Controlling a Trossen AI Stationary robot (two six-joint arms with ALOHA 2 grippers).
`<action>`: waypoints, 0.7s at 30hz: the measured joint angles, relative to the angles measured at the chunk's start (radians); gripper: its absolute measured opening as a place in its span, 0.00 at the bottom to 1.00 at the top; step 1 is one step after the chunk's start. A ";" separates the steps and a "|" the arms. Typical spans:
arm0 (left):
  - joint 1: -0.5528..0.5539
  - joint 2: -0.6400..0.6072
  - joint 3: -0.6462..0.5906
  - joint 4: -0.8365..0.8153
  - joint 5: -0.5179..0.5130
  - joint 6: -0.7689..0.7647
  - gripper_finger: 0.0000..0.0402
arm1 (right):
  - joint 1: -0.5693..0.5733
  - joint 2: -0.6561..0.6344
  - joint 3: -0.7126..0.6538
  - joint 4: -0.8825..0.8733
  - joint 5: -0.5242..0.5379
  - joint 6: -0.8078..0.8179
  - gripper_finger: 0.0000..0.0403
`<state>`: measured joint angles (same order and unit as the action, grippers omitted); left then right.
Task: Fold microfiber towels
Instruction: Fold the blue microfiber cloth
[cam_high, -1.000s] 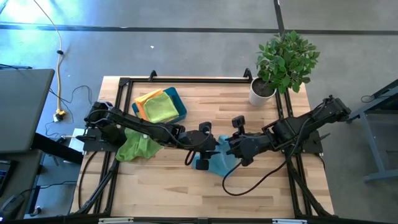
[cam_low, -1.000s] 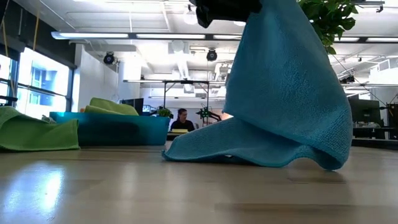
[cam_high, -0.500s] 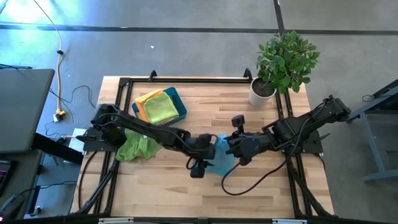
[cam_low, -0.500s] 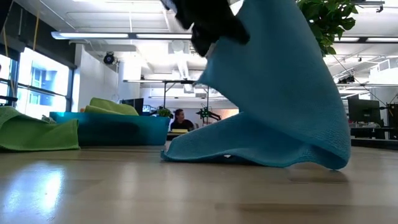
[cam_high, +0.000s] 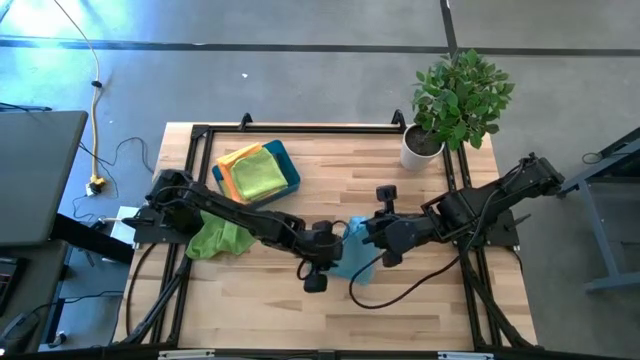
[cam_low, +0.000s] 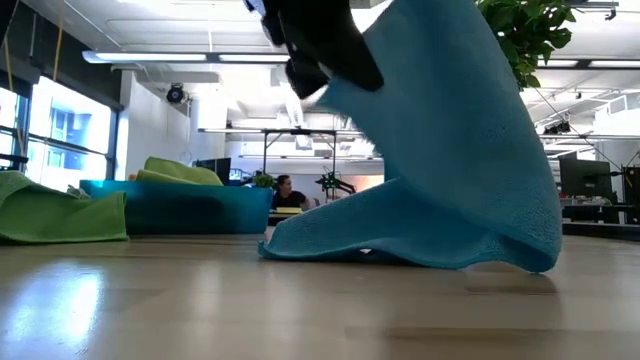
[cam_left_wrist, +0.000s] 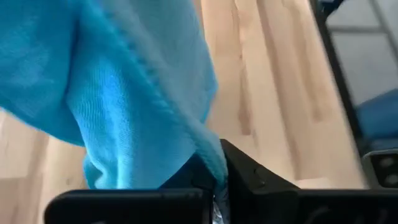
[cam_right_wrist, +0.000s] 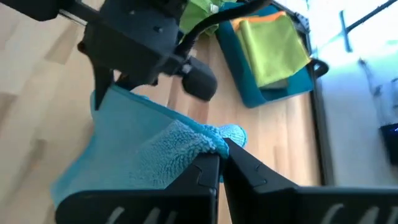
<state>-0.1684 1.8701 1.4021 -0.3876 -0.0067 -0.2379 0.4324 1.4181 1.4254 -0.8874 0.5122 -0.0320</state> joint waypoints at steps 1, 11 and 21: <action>-0.005 -0.005 0.000 0.000 0.002 -0.033 0.02 | 0.000 0.000 0.000 -0.002 -0.015 0.030 0.00; -0.074 -0.179 0.002 -0.178 0.058 -0.275 0.00 | 0.000 0.000 0.000 -0.055 -0.246 0.271 0.00; -0.014 -0.285 0.181 -0.488 0.042 -0.258 0.00 | -0.026 -0.003 0.021 -0.060 -0.286 0.247 0.00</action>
<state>-0.1823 1.5851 1.5833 -0.8754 0.0358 -0.4955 0.4068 1.4148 1.4466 -0.9470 0.2263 0.2154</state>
